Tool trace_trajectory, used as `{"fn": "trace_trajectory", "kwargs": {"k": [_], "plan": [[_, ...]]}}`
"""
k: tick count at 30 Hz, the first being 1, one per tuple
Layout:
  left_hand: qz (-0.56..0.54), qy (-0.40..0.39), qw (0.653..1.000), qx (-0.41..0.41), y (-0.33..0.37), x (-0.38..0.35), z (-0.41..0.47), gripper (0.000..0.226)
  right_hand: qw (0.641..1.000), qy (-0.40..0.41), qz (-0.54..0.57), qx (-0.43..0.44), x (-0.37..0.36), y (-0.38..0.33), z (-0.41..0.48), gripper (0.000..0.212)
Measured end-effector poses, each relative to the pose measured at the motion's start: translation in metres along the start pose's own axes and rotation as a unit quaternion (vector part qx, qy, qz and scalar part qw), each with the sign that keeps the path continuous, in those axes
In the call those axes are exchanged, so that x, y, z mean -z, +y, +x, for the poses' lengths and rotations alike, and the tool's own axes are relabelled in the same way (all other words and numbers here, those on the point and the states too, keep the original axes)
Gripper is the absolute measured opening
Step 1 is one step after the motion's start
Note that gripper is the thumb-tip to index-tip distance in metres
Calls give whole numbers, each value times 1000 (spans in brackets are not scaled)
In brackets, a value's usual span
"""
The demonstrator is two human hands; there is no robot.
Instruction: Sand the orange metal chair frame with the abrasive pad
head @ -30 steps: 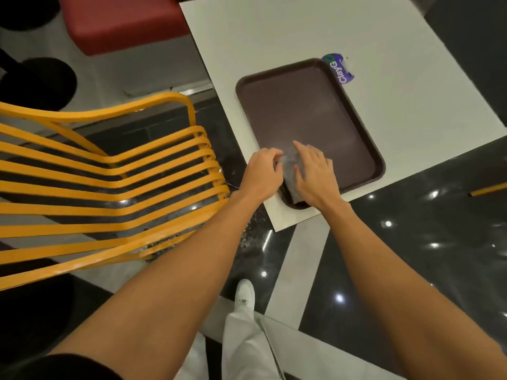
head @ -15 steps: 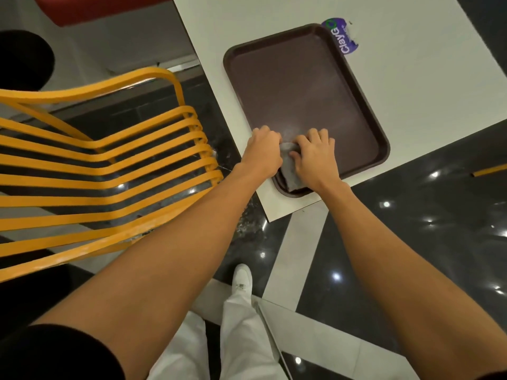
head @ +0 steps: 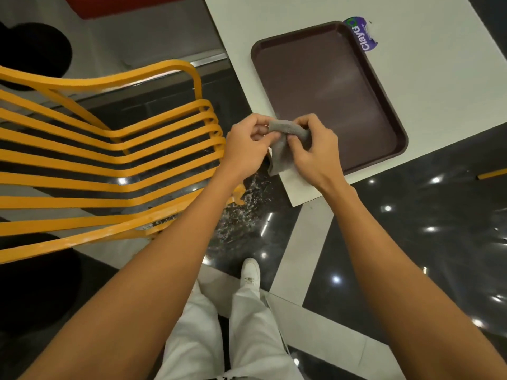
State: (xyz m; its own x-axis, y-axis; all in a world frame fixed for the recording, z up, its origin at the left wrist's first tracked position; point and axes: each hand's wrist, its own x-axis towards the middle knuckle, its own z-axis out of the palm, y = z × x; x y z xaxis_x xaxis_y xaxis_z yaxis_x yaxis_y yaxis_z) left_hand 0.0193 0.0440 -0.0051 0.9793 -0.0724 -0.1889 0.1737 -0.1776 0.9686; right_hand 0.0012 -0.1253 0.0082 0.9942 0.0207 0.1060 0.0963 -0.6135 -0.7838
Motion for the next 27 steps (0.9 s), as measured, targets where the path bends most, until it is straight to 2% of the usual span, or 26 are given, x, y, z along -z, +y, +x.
{"fn": "trace_trajectory", "kwargs": {"k": [6, 10, 15, 21, 27], "plan": [[-111, 21, 990, 79, -23, 69, -45, 28, 993, -24, 112, -27, -72, -47, -33, 31], [-127, 37, 985, 112, -67, 103, -67, 24, 987, -56, 146, -45, -128, -46, -58, 25], [-113, 80, 980, 146, -142, 111, -90, 11, 985, -79, 144, -44, -189, -9, -89, 23], [-81, 137, 981, 113, -221, 98, -99, 20, 993, -80, 92, 1, -247, 57, -111, 10], [-14, 180, 983, 21, -284, 87, -108, 17, 994, -26, 94, 45, -288, 97, -137, 7]]}}
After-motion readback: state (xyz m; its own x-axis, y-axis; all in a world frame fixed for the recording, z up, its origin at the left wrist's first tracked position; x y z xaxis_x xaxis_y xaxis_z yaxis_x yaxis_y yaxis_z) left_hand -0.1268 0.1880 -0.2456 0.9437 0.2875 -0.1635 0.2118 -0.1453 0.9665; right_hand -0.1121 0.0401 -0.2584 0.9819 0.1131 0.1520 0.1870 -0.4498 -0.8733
